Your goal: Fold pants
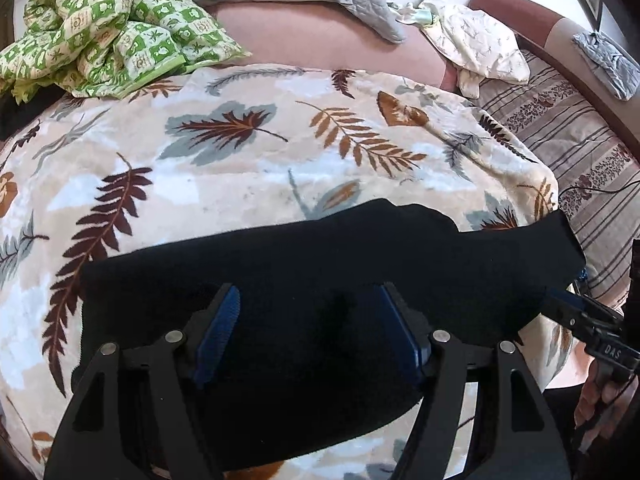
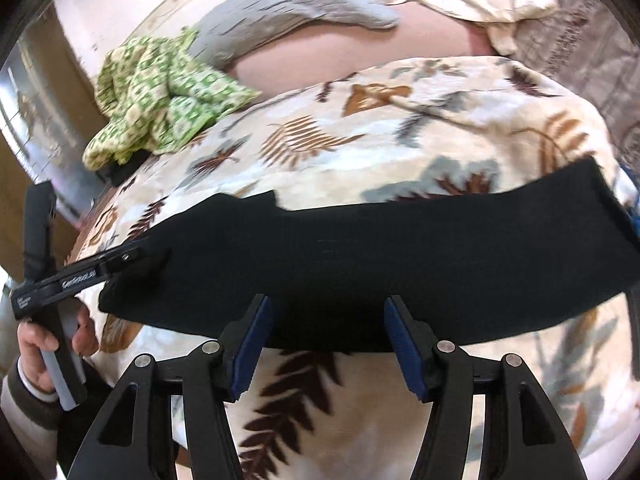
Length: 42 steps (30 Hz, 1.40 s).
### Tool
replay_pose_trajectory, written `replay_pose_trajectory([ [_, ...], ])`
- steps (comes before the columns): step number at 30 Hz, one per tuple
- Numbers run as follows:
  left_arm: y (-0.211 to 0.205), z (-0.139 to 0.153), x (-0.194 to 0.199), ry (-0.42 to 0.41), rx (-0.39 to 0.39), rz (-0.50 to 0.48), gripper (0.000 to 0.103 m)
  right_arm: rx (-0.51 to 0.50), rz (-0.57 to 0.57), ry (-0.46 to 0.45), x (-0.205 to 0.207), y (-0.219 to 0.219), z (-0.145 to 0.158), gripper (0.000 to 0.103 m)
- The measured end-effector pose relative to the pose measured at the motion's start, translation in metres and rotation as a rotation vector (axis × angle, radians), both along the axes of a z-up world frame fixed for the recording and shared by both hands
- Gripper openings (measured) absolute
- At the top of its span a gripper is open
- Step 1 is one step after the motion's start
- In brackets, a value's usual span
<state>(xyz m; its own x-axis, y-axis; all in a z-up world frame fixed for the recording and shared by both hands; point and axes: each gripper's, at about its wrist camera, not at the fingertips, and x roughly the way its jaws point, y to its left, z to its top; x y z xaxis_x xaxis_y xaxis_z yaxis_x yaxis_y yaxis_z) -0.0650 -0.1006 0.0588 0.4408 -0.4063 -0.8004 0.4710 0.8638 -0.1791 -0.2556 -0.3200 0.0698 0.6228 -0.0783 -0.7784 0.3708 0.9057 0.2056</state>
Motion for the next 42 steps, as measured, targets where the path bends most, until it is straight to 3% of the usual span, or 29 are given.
replay_pose_trajectory([
  [9,-0.009,-0.002,-0.012,-0.004,-0.005,-0.027,0.070,0.005,-0.057,0.001,-0.014,-0.019,-0.005,0.060],
  [17,-0.019,0.004,-0.017,-0.013,-0.064,-0.070,0.071,0.024,-0.106,0.001,-0.028,-0.032,-0.007,0.064],
  [24,-0.047,0.017,-0.026,0.028,-0.140,-0.249,0.082,0.028,-0.206,-0.009,-0.065,-0.062,-0.006,0.068],
  [28,-0.089,0.021,-0.035,0.019,-0.109,-0.385,0.082,0.095,-0.299,-0.043,-0.089,-0.090,-0.012,0.068],
  [32,-0.155,0.016,-0.048,-0.003,-0.064,-0.552,0.082,0.161,-0.332,-0.140,-0.104,-0.109,-0.016,0.068],
  [34,-0.180,0.014,-0.047,0.008,-0.047,-0.584,0.082,0.163,-0.352,-0.163,-0.106,-0.116,-0.017,0.070],
  [38,-0.235,0.016,-0.032,0.093,-0.112,-0.634,0.082,0.200,-0.392,-0.211,-0.107,-0.126,-0.024,0.072],
  [42,-0.290,0.018,-0.025,0.126,-0.155,-0.714,0.082,0.213,-0.387,-0.262,-0.104,-0.134,-0.025,0.073],
])
